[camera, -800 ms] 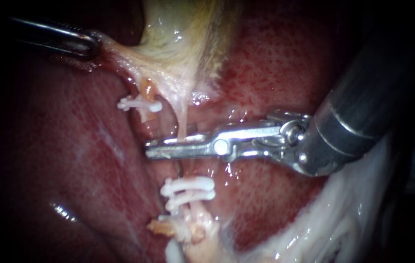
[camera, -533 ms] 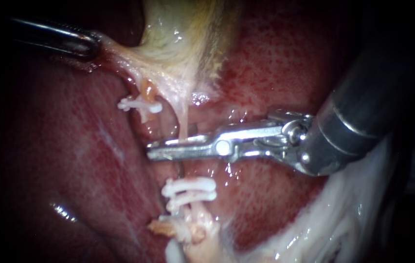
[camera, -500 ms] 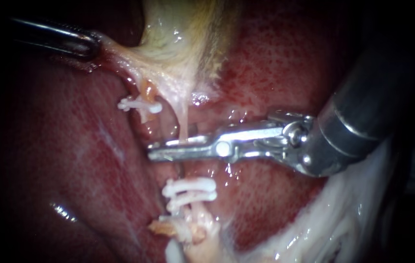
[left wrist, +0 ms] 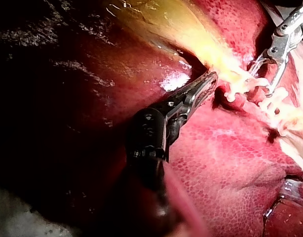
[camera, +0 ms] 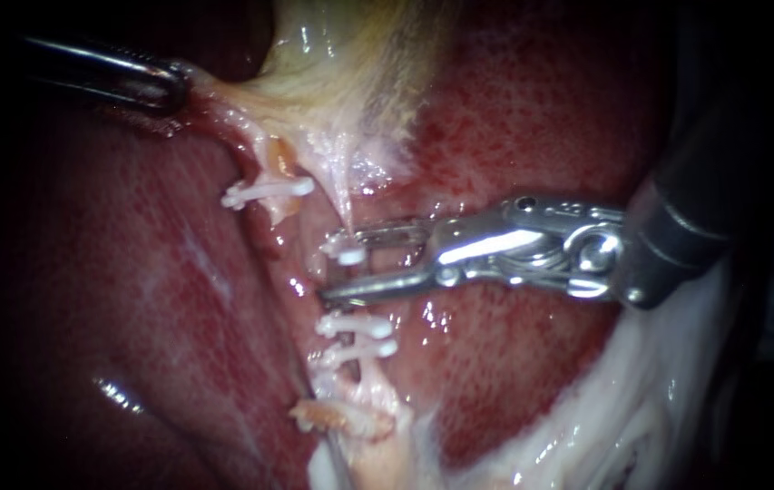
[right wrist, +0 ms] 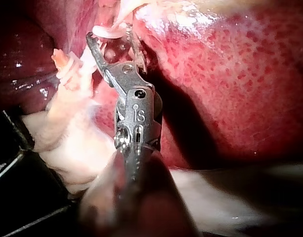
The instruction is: Going back third clip right tube
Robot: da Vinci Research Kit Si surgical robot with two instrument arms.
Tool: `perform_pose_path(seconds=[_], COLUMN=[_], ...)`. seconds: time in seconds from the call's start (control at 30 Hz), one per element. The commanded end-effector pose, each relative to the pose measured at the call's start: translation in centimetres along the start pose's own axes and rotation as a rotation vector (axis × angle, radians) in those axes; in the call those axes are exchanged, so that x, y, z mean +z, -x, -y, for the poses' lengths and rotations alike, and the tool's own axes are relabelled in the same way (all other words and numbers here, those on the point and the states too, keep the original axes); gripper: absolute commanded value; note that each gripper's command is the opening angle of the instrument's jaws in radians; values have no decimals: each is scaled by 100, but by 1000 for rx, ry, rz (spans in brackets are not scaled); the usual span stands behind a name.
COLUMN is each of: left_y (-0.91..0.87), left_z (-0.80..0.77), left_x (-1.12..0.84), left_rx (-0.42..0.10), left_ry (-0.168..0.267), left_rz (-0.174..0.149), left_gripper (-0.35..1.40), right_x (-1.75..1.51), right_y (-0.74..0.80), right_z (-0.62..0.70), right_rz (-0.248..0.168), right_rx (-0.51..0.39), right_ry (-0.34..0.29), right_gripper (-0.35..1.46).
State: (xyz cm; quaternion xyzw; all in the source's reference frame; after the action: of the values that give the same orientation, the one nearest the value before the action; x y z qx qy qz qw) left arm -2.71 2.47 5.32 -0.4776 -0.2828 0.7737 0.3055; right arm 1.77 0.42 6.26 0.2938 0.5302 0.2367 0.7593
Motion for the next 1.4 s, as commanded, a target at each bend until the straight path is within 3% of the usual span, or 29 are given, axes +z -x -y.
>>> perform_pose_path(seconds=[0.03, 0.43, 0.73, 1.13, 1.4], left_y=[0, 3, 8, 33, 37], left_z=[0, 1, 3, 27, 34], left_x=[0, 1, 15, 74, 82], left_rx=[0, 2, 11, 26, 29], left_ry=[0, -1, -9, 2, 6], left_rz=[0, 0, -5, 32, 40], left_gripper=[-35, -35, -35, -35, -35], right_x=[-5, -87, -145, -149, -149], right_y=[-1, 11, -5, -6, -5], right_z=[1, 22, 47, 50, 50], right_rz=[2, 8, 23, 41, 62], right_rx=[-11, -231, -348, -365, -372], right_ry=[4, 34, 74, 57, 50], right_gripper=[50, 50, 50, 50, 50])
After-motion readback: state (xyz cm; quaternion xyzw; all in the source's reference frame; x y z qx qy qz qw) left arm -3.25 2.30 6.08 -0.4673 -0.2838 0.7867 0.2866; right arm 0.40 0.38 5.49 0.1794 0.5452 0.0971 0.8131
